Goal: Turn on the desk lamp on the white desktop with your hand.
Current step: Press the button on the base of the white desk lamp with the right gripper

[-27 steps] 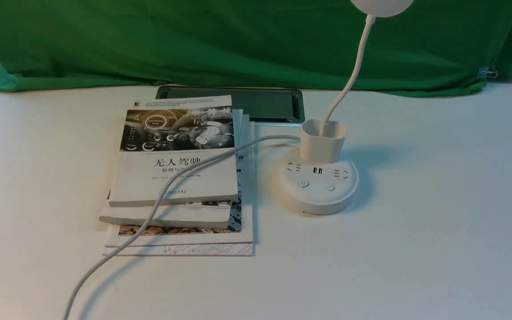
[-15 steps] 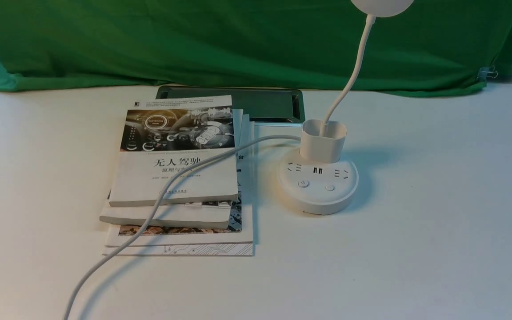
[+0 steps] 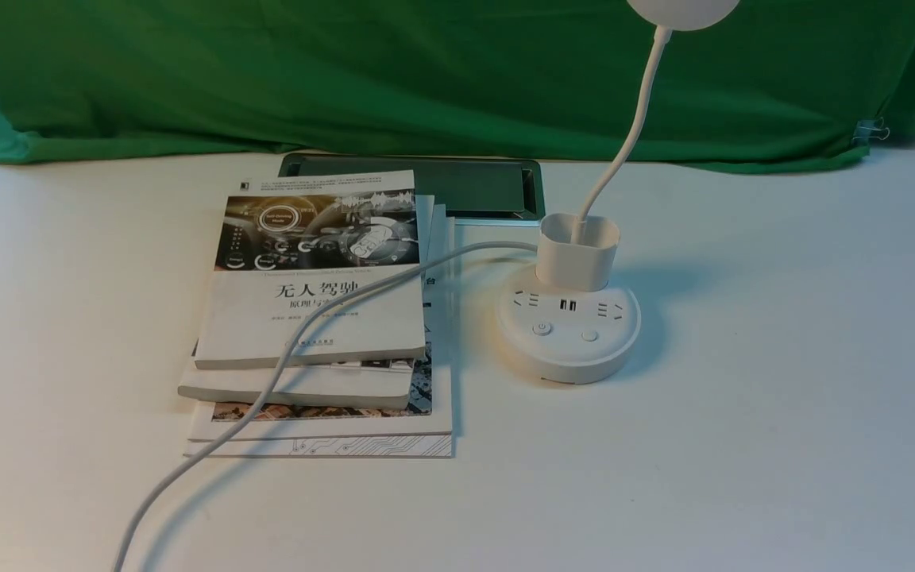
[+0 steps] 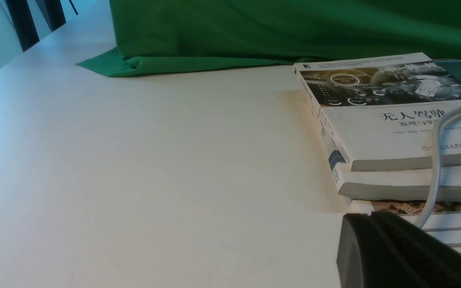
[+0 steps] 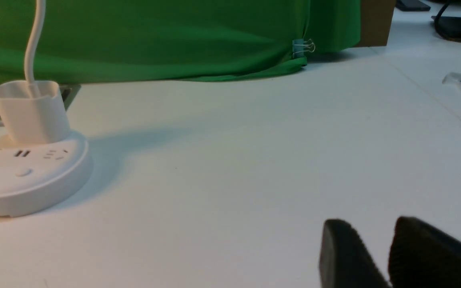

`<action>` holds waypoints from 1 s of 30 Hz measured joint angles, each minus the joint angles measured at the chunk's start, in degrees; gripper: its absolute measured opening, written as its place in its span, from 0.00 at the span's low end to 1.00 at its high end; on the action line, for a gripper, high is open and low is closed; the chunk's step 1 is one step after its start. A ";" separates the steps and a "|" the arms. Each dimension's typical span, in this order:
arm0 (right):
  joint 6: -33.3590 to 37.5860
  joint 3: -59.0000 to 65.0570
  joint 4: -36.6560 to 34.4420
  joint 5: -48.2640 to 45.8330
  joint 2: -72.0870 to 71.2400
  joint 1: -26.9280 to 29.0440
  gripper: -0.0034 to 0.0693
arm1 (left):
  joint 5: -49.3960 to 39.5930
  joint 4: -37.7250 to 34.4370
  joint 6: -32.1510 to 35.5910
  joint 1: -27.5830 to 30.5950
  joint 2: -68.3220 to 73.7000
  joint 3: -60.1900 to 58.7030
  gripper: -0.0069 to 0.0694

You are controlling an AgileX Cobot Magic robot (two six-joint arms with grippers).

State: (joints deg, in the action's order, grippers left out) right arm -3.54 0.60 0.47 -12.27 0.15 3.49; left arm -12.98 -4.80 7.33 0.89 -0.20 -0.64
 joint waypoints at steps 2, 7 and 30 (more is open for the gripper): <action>0.00 0.00 0.00 0.00 0.00 0.00 0.38 | 0.00 0.00 0.00 0.00 0.00 0.00 0.12; -0.54 0.00 -0.47 0.00 0.00 0.00 0.38 | 0.05 0.00 0.00 0.00 0.00 0.00 0.12; -46.42 0.00 -10.28 0.71 0.00 0.00 0.38 | 0.14 0.00 0.00 0.00 0.00 0.00 0.12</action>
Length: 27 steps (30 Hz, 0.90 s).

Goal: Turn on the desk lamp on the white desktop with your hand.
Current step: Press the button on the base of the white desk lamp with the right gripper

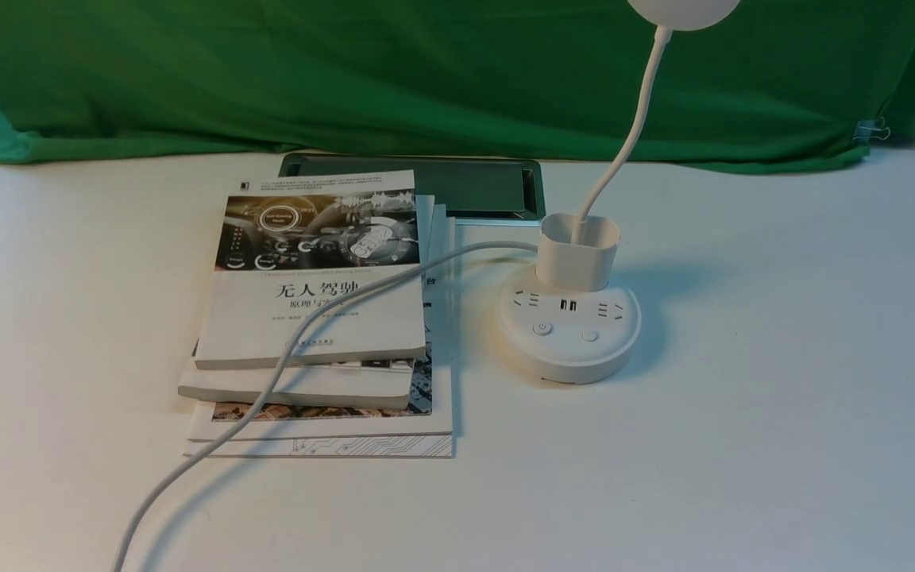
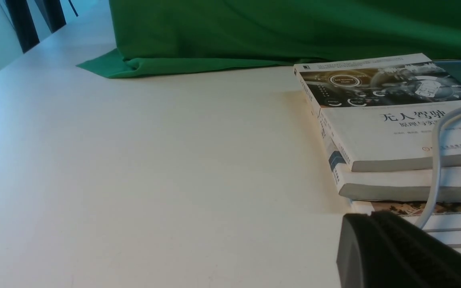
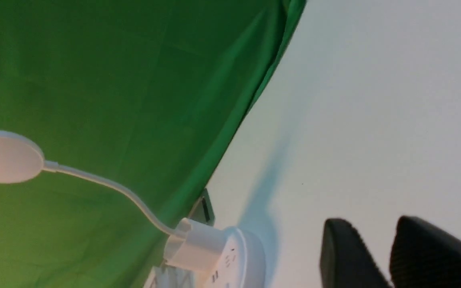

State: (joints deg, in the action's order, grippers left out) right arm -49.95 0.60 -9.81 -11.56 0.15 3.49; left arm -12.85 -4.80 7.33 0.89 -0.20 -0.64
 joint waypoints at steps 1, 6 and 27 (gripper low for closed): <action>2.40 0.00 0.09 1.51 0.00 0.00 0.38 | 0.00 0.00 0.00 0.00 0.00 0.00 0.12; 19.74 -5.44 0.22 3.22 1.71 0.00 0.30 | 0.00 0.00 0.00 0.00 0.00 0.00 0.12; 70.52 -69.21 3.94 -41.36 65.41 -16.73 0.09 | 0.05 0.18 0.00 0.00 0.00 0.00 0.12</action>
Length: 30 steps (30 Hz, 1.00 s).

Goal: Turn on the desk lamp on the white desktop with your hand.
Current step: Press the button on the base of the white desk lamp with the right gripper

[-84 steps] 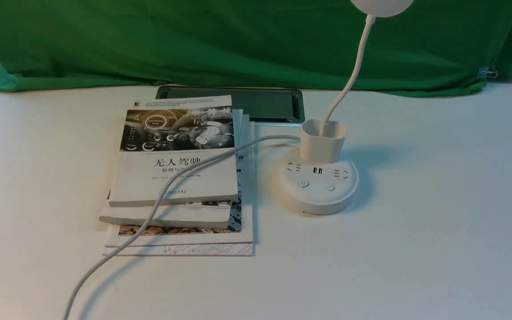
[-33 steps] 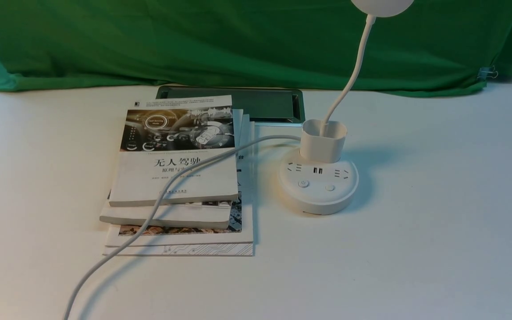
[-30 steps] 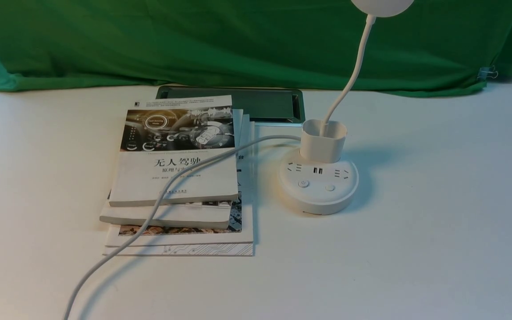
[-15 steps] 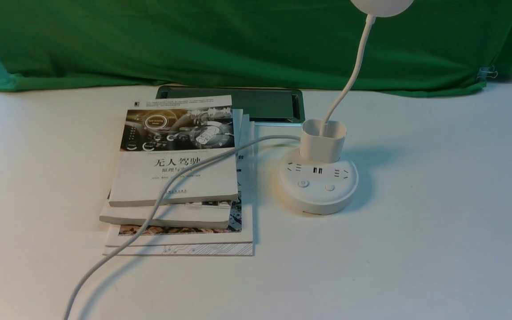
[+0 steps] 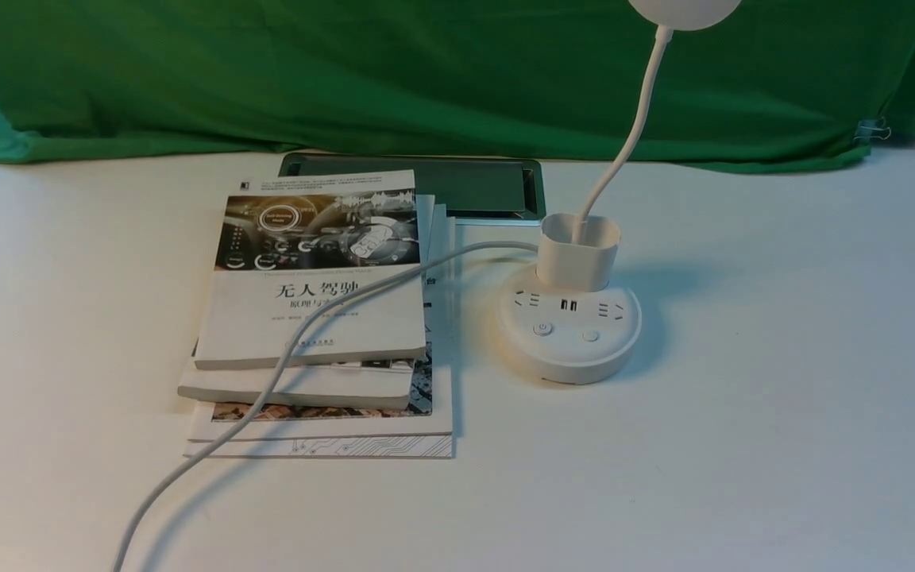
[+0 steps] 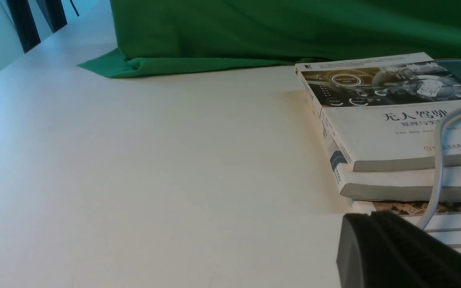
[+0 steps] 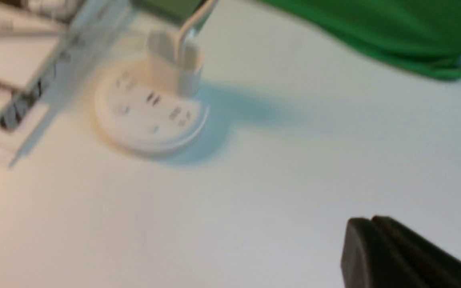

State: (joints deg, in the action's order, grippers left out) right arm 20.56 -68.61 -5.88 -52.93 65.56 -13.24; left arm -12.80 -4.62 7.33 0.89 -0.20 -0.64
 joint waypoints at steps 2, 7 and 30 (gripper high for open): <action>0.40 -0.22 0.34 1.30 5.15 -3.29 0.09 | 0.00 0.00 0.00 0.00 0.00 0.00 0.12; 0.63 -0.57 0.34 6.87 17.20 -9.32 0.09 | 0.00 0.00 -0.07 0.00 0.00 0.00 0.12; 0.31 -7.97 -2.10 22.51 44.07 -12.55 0.09 | 0.00 0.01 0.04 0.00 0.00 0.00 0.12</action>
State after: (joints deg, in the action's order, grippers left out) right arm 20.87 -76.58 -7.97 -30.42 109.63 -25.80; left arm -12.80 -4.61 7.36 0.89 -0.20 -0.64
